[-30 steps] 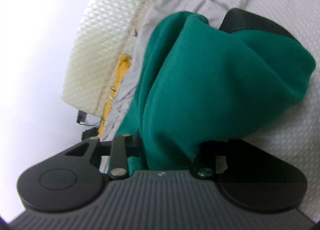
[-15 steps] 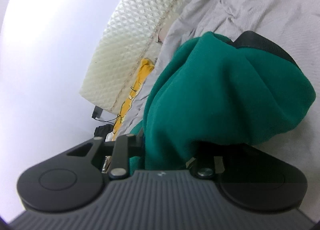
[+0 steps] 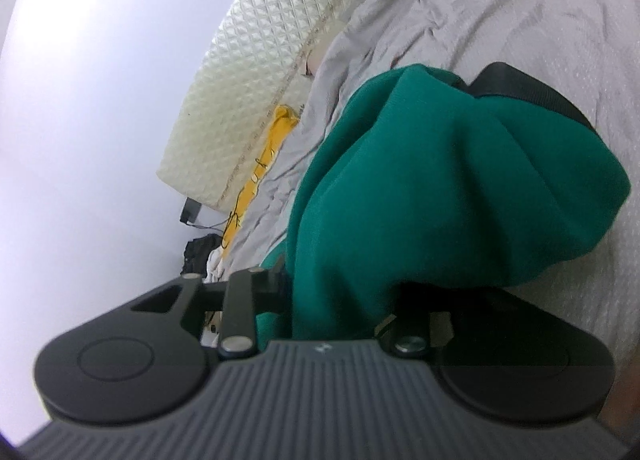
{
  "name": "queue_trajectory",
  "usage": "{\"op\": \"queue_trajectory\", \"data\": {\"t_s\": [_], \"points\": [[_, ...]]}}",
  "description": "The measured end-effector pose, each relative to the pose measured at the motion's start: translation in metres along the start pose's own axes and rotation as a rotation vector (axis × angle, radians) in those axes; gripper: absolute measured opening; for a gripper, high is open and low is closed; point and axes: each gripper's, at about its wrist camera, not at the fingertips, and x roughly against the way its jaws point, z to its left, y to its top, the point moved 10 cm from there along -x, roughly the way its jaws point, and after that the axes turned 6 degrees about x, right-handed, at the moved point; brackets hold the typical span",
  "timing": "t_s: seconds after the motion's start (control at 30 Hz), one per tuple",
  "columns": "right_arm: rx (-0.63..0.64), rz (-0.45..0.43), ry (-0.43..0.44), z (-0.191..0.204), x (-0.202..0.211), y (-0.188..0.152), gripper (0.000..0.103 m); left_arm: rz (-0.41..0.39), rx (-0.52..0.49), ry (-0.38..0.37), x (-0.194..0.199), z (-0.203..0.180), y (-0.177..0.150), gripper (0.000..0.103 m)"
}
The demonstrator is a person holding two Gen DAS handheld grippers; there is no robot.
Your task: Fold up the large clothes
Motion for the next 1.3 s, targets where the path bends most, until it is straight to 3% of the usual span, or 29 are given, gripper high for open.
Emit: {"op": "queue_trajectory", "data": {"t_s": [0.07, 0.2, 0.53, 0.87, 1.17, 1.3], "points": [[-0.014, 0.005, 0.022, 0.002, 0.002, 0.001, 0.062, 0.012, -0.009, -0.003, -0.001, -0.002, 0.0, 0.05], [-0.033, 0.001, 0.074, 0.007, 0.008, 0.002, 0.076, 0.015, -0.033, -0.041, 0.002, -0.011, 0.0, 0.057], [0.0, -0.031, 0.149, 0.029, 0.003, 0.023, 0.076, -0.055, -0.051, -0.133, 0.011, -0.033, 0.02, 0.061], [0.019, -0.006, 0.129, 0.035, -0.04, 0.058, 0.076, -0.092, -0.127, -0.073, -0.029, -0.055, 0.062, 0.063], [0.086, 0.035, 0.031, 0.025, -0.098, 0.09, 0.075, -0.132, -0.249, 0.039, -0.089, -0.07, 0.101, 0.063], [0.187, 0.073, -0.036, 0.018, -0.129, 0.094, 0.074, -0.155, -0.339, 0.108, -0.117, -0.07, 0.116, 0.063]]}}
